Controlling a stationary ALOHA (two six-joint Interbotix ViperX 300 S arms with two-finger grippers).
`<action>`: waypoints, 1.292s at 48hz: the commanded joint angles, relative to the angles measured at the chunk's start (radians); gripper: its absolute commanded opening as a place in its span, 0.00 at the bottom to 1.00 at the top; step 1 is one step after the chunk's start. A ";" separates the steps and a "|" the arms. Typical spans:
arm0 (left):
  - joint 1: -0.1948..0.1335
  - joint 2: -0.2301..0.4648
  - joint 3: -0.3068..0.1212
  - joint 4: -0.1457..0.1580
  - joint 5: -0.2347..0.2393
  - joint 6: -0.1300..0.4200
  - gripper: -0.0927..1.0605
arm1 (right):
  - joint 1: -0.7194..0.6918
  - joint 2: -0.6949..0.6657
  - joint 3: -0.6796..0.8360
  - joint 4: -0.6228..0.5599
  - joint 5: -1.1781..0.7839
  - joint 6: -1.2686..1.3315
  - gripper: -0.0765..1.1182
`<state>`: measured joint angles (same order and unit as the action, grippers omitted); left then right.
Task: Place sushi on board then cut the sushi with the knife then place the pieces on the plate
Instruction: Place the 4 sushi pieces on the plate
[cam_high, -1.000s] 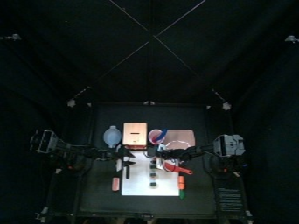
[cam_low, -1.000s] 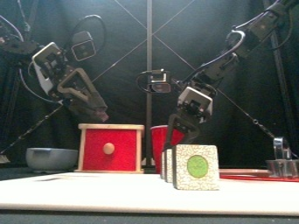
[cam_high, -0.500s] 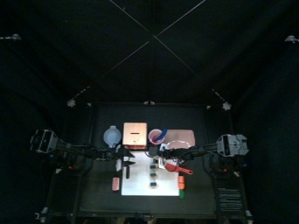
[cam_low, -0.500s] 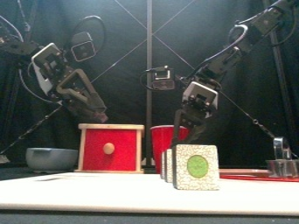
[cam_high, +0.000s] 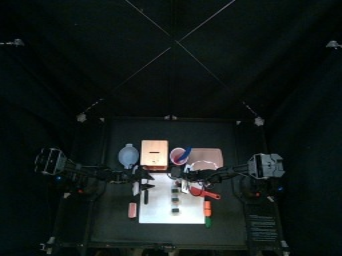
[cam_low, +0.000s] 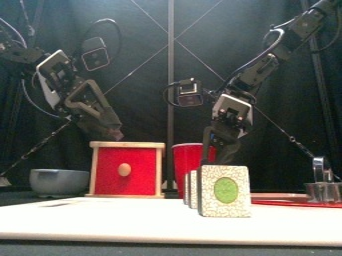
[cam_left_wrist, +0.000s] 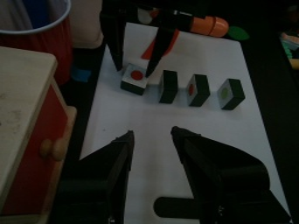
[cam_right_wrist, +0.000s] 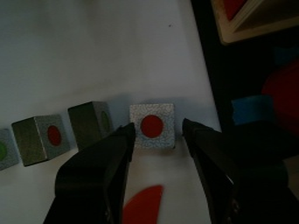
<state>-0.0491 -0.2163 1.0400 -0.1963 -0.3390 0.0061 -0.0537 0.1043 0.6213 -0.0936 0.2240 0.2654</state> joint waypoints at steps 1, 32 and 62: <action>0.005 -0.003 -0.009 -0.002 -0.003 -0.002 0.76 | 0.002 -0.035 -0.009 0.002 -0.005 0.002 0.76; 0.006 0.005 -0.002 -0.002 -0.003 0.000 0.76 | 0.011 0.029 -0.020 -0.005 -0.011 0.005 0.75; 0.008 0.005 -0.002 -0.002 -0.003 -0.002 0.76 | -0.034 -0.199 0.058 -0.021 0.118 0.008 0.62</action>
<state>-0.0445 -0.2086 1.0492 -0.1963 -0.3390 0.0061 -0.0629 -0.0015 0.6719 -0.1120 0.3298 0.2684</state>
